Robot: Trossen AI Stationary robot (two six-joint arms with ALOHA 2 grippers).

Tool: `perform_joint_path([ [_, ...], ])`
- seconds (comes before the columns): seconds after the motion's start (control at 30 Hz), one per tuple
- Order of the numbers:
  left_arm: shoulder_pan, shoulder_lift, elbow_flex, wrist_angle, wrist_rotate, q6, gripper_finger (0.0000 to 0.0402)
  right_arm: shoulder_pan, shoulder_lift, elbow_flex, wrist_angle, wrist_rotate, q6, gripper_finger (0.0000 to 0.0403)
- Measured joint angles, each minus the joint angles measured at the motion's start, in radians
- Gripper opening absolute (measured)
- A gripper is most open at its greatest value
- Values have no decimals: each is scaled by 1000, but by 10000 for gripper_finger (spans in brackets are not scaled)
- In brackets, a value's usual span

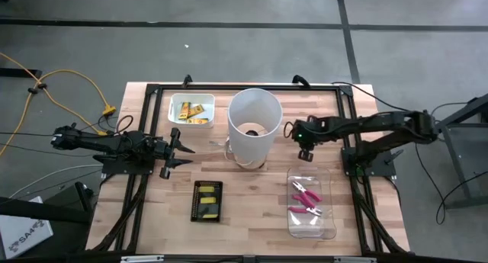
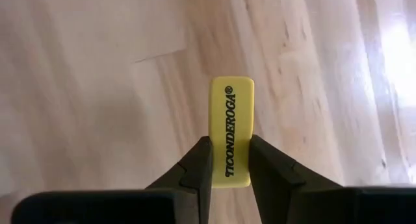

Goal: Pick & Place School Supplies
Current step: Put the yellow eraser into the black bin

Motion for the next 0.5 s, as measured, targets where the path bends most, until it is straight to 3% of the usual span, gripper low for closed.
perform_joint_path([
  [0.5, 0, 0, 0, 0, 0, 0, 144, 142, -286, 2, -86, 52, 107, 76],
])
